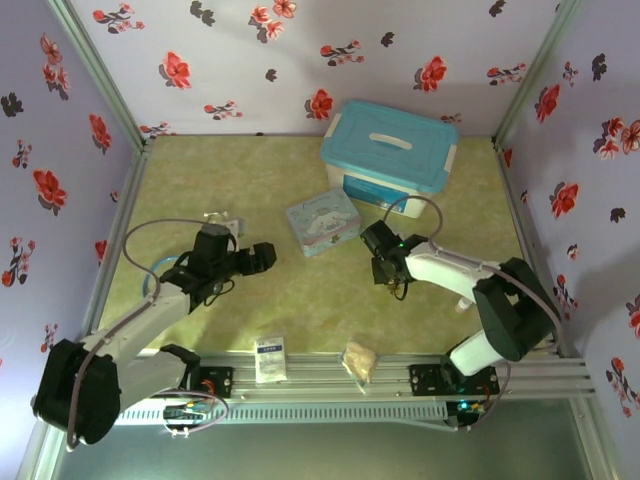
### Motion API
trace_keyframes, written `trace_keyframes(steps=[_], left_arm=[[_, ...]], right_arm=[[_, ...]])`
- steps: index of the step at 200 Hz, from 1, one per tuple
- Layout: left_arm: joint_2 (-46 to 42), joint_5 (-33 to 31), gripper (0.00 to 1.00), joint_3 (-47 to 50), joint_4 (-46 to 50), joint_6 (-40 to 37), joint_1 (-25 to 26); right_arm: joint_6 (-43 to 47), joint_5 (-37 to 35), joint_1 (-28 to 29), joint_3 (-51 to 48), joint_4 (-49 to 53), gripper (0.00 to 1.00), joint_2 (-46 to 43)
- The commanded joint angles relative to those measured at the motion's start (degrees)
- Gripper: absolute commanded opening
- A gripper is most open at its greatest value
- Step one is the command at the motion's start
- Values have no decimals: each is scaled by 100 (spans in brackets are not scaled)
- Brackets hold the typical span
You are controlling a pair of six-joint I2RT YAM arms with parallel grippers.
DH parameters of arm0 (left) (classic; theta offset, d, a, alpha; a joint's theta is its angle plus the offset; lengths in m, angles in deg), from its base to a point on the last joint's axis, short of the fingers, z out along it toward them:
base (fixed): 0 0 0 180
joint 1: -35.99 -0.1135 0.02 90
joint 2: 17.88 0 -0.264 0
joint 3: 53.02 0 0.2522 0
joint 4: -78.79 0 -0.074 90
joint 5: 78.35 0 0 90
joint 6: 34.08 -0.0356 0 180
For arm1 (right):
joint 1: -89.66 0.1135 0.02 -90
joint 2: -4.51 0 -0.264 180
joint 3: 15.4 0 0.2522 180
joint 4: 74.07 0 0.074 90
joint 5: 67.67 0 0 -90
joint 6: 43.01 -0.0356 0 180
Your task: Unlock a padlock with a key
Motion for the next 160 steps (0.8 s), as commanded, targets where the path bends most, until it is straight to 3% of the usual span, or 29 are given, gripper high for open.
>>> trace_keyframes(steps=[1,41,46,53,56,70,87,110,127,160], left_arm=[[-315,-427,99,-394,522,-407,-356],[-313,-529,100,-666,656,-788,-1251],[-298,-527,100,-692,657,-849,-1340],[-256,-533,100,-737,658,-950,-1475],[-245,-547,100,-754,656,-1004,-1531],[-217,-836,100,-713,533,-1361,-1726],[-200,-1717,100,-336,-90,-1772,-1854],[-32,-2291,100,534,-1831,-2412,-1956],[322,-2632,100,775,-2616,-2657,-1967],[1390,-2420,100,863,-3704,-2908,-2183]], right_arm=[[45,-307,-64,37,-5,57,-627],[199,-481,-457,-36,-468,67,-1802],[191,-540,-556,-60,-476,73,-1927],[216,-528,-718,-121,-547,96,-2073],[245,-502,-824,-151,-582,99,-2138],[378,-461,-1359,-368,-928,99,-2254],[450,-696,-2030,-590,-1344,99,-2198],[808,-1619,-2570,-1032,-2303,99,-2141],[1358,-1694,-2796,-1614,-3638,99,-2018],[1924,-1679,-3116,-2265,-5661,99,-1165]])
